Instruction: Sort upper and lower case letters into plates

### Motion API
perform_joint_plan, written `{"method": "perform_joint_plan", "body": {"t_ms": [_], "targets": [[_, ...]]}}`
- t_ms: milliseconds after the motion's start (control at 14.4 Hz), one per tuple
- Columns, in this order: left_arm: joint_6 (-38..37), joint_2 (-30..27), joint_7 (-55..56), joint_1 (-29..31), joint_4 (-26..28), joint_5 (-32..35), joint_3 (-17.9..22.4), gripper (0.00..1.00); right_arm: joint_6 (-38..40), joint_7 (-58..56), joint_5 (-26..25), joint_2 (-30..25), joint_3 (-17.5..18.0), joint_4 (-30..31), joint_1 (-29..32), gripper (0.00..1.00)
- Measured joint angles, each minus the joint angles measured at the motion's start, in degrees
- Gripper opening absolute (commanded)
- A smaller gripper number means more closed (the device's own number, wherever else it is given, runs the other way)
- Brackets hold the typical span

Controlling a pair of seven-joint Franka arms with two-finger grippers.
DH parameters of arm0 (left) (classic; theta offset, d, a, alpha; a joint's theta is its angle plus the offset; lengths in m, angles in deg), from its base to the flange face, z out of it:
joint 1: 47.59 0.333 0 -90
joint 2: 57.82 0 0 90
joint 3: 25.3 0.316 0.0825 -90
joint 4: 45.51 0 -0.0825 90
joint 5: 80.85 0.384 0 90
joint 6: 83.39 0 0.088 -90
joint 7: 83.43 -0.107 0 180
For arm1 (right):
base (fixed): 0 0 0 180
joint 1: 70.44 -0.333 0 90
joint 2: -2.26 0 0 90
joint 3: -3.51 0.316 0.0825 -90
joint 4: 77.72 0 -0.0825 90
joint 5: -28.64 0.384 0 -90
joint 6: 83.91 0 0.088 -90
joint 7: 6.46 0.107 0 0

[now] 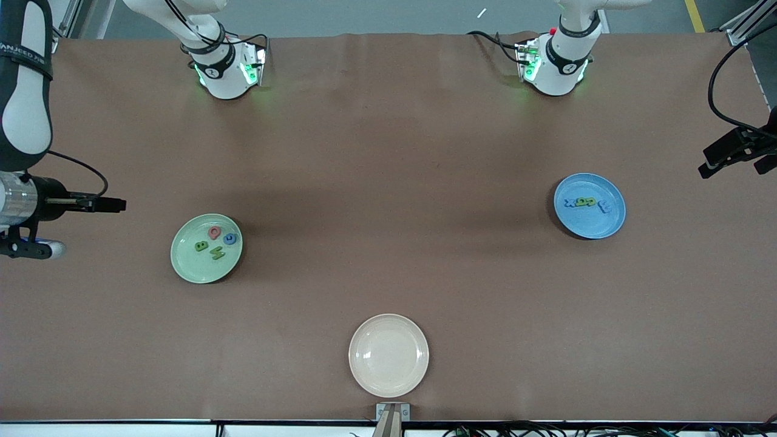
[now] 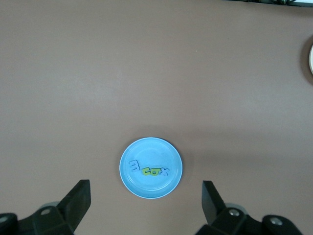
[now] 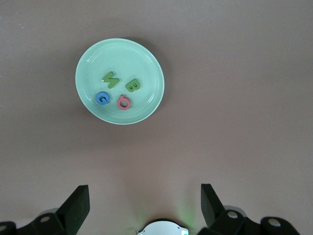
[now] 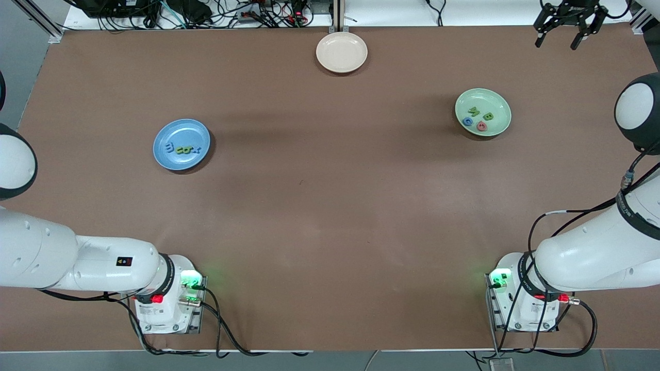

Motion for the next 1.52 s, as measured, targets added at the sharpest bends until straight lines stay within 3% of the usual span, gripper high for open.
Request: {"method": "perform_joint_plan", "body": {"t_ms": [554, 1039, 1524], "targets": [[0.0, 0.0, 0.3, 0.0, 0.0, 0.0, 0.0, 1.00, -0.1, -1.5, -2.2, 0.0, 0.1, -5.2, 0.6, 1.00], [-1.0, 0.0, 0.4, -0.1, 0.0, 0.0, -0.1, 1.00, -0.6, -1.7, 2.3, 0.1, 0.1, -6.1, 3.1, 1.00], [-1.0, -0.1, 0.4, -0.1, -0.1, 0.0, -0.1, 1.00, -1.8, -2.2, 2.5, 0.1, 1.1, -6.5, 2.5, 1.00]]}}
